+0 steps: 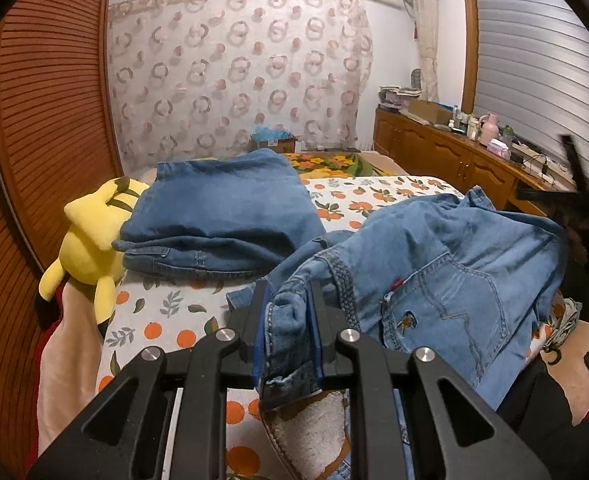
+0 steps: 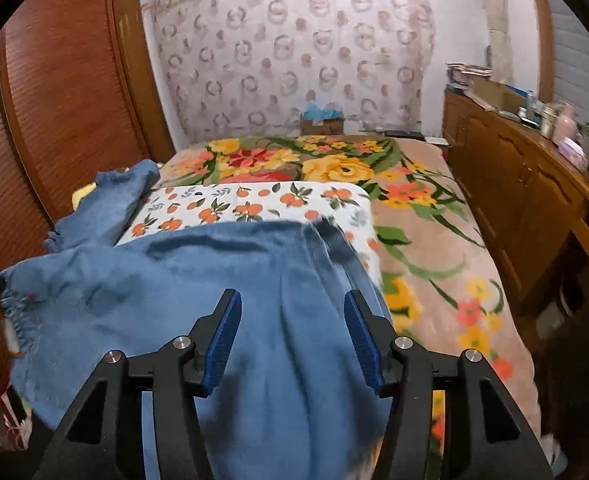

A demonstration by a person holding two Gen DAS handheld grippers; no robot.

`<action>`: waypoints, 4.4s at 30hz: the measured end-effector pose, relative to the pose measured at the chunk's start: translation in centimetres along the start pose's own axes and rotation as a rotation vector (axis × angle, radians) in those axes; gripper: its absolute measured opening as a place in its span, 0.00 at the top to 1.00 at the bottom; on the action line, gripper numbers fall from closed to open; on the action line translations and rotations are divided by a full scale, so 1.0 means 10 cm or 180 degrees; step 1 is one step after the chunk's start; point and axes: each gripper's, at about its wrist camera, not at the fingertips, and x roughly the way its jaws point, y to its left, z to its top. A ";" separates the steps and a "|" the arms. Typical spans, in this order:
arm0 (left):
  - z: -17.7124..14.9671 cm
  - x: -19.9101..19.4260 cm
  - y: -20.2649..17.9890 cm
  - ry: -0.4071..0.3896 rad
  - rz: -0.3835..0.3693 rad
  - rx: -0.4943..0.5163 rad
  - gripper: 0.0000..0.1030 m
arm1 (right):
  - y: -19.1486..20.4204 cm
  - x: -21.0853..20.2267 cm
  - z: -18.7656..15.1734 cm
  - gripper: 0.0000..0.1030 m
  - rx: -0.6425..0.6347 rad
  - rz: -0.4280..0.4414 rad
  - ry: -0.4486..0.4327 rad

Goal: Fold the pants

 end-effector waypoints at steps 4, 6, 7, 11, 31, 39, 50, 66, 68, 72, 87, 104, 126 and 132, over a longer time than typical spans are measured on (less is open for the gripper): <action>0.00 -0.02 -0.03 -0.0006 -0.0005 0.0034 0.82 | -0.10 0.62 0.26 0.46 -0.0068 -0.0069 0.0466; -0.01 -0.02 -0.02 -0.0001 -0.0012 0.0025 0.82 | -0.09 0.82 0.30 0.46 -0.0118 -0.0073 0.0647; -0.01 -0.02 -0.03 0.0005 -0.0007 0.0022 0.82 | -0.10 0.91 0.37 0.46 -0.0149 -0.0110 0.0708; 0.00 -0.01 -0.06 0.0015 -0.0003 0.0030 0.82 | -0.25 1.16 0.45 0.51 0.0013 -0.0140 0.0883; -0.17 -0.82 -0.45 -0.0282 -0.0398 0.0207 0.82 | -1.00 -1.15 -0.24 0.97 0.0616 -0.0279 -0.0293; -0.23 -0.59 -0.36 -0.0115 -0.0436 -0.0011 0.70 | -0.93 -1.09 -0.84 0.97 0.0605 -0.0386 0.0157; -0.17 -0.73 0.03 -0.0179 -0.0260 -0.0206 0.48 | -0.94 -0.83 -0.80 0.96 0.0702 -0.0382 0.0236; -0.07 0.23 0.20 0.0178 -0.0009 -0.0330 0.48 | -0.36 -0.98 -0.17 0.51 0.0267 -0.0222 -0.0319; -0.11 0.38 0.21 0.0272 -0.0013 -0.0368 0.48 | -0.23 -0.77 -0.11 0.48 0.0180 -0.0107 -0.0239; -0.19 0.66 0.29 0.0455 0.0041 -0.0387 0.48 | -0.11 -0.25 0.04 0.43 0.0026 0.0058 -0.0040; -0.16 1.22 0.42 0.0784 -0.0046 -0.0535 0.48 | -0.35 1.19 0.65 0.42 -0.0154 0.0019 0.0751; 0.38 0.65 0.12 0.0191 -0.0036 -0.0119 0.85 | -0.58 0.66 0.65 0.94 0.0087 -0.0161 0.0109; 1.83 1.62 0.13 -0.0014 0.0067 0.0359 0.84 | -0.68 0.59 1.14 0.94 0.0196 -0.0767 -0.0327; 1.62 2.03 0.17 0.0290 0.0003 0.0349 0.75 | -0.58 1.23 0.98 0.89 0.0203 -0.0680 0.0136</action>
